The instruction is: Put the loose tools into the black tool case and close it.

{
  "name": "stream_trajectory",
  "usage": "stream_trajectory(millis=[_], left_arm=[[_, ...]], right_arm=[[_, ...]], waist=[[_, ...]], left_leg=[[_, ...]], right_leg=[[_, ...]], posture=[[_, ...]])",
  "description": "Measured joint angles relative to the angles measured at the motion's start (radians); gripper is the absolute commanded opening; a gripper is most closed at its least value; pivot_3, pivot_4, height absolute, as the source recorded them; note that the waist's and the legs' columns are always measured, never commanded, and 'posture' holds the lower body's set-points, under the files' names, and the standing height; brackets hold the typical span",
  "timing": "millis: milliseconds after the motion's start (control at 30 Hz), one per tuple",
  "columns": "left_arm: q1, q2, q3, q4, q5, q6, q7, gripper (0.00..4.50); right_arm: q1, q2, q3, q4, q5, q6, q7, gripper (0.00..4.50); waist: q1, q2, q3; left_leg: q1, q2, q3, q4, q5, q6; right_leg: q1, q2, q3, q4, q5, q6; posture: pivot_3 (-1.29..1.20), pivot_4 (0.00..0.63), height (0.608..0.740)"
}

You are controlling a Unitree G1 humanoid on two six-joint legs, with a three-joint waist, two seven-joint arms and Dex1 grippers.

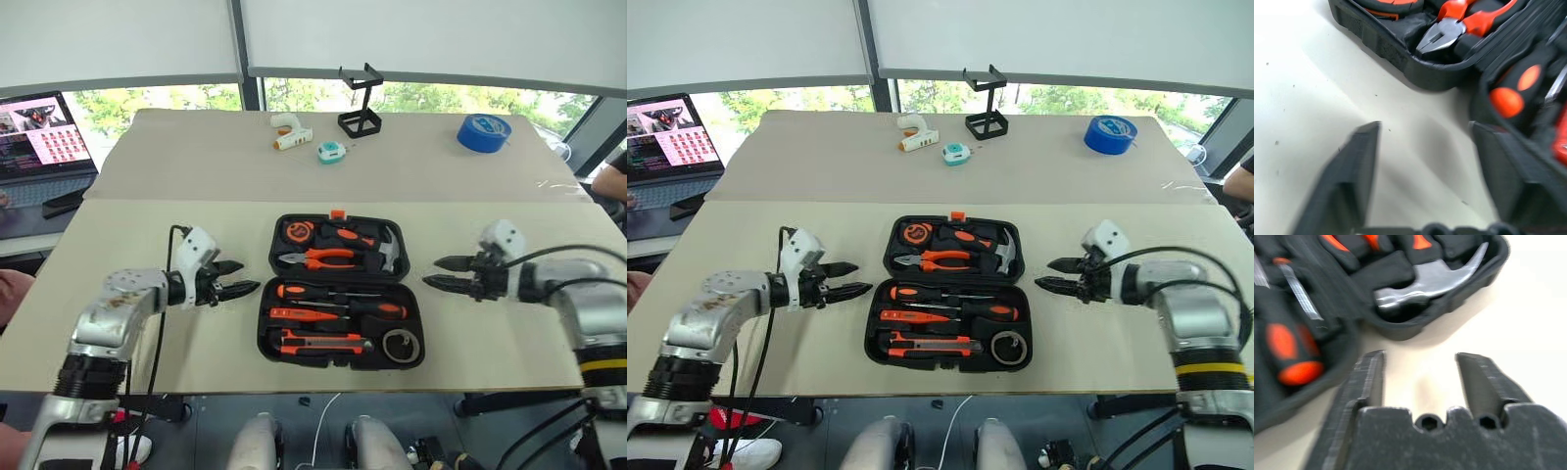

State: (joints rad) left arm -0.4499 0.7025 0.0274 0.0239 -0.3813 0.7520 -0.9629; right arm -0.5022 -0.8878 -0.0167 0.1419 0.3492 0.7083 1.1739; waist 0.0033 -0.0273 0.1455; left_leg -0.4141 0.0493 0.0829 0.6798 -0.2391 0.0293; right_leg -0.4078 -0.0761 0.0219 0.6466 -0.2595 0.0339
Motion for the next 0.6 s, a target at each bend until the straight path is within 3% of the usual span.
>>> stream_trajectory(millis=[67, 167, 267, 400, 600], left_arm=[[-0.102, -0.007, 0.006, 0.018, -0.019, 0.128, 0.046, 4.50], [-0.257, -0.057, 0.018, 0.055, -0.031, 0.296, 0.138, 4.50], [-0.316, -0.124, 0.021, 0.110, -0.033, 0.394, 0.221, 4.50], [-0.329, -0.153, -0.036, 0.179, 0.001, 0.430, 0.283, 4.50], [-0.356, -0.199, -0.051, 0.223, 0.018, 0.429, 0.319, 4.50]], right_arm=[[-0.093, -0.025, 0.033, -0.022, 0.009, 0.167, -0.021, 4.44], [-0.230, -0.009, 0.095, -0.013, 0.008, 0.360, -0.074, 4.44], [-0.306, 0.039, 0.158, 0.057, -0.006, 0.494, -0.139, 4.44], [-0.356, 0.111, 0.205, 0.166, -0.059, 0.523, -0.231, 4.44], [-0.437, 0.196, 0.208, 0.291, -0.102, 0.505, -0.309, 4.44]], waist=[[0.000, 0.000, 0.000], [0.000, 0.000, 0.000], [0.000, 0.000, 0.000], [-0.005, -0.001, 0.000], [-0.004, -0.001, 0.000]], left_leg=[[0.000, 0.000, -0.001, 0.001, 0.000, 0.000], [0.000, -0.001, -0.002, 0.001, 0.000, 0.000], [-0.002, -0.002, -0.001, 0.000, 0.000, 0.001], [-0.017, -0.003, -0.001, 0.000, 0.002, -0.003], [-0.017, -0.003, 0.002, 0.001, 0.003, -0.004]], right_leg=[[0.000, 0.000, 0.000, 0.001, 0.000, 0.000], [0.001, 0.000, -0.001, 0.000, 0.000, 0.000], [-0.001, 0.000, 0.000, -0.001, 0.000, 0.001], [-0.017, 0.000, 0.002, 0.003, 0.000, 0.001], [-0.017, 0.000, 0.001, 0.002, 0.000, 0.001]], posture=[[0.00, 0.150, 0.740], [0.00, 0.150, 0.740], [0.00, 0.150, 0.740], [0.00, 0.150, 0.740], [0.00, 0.150, 0.740]])
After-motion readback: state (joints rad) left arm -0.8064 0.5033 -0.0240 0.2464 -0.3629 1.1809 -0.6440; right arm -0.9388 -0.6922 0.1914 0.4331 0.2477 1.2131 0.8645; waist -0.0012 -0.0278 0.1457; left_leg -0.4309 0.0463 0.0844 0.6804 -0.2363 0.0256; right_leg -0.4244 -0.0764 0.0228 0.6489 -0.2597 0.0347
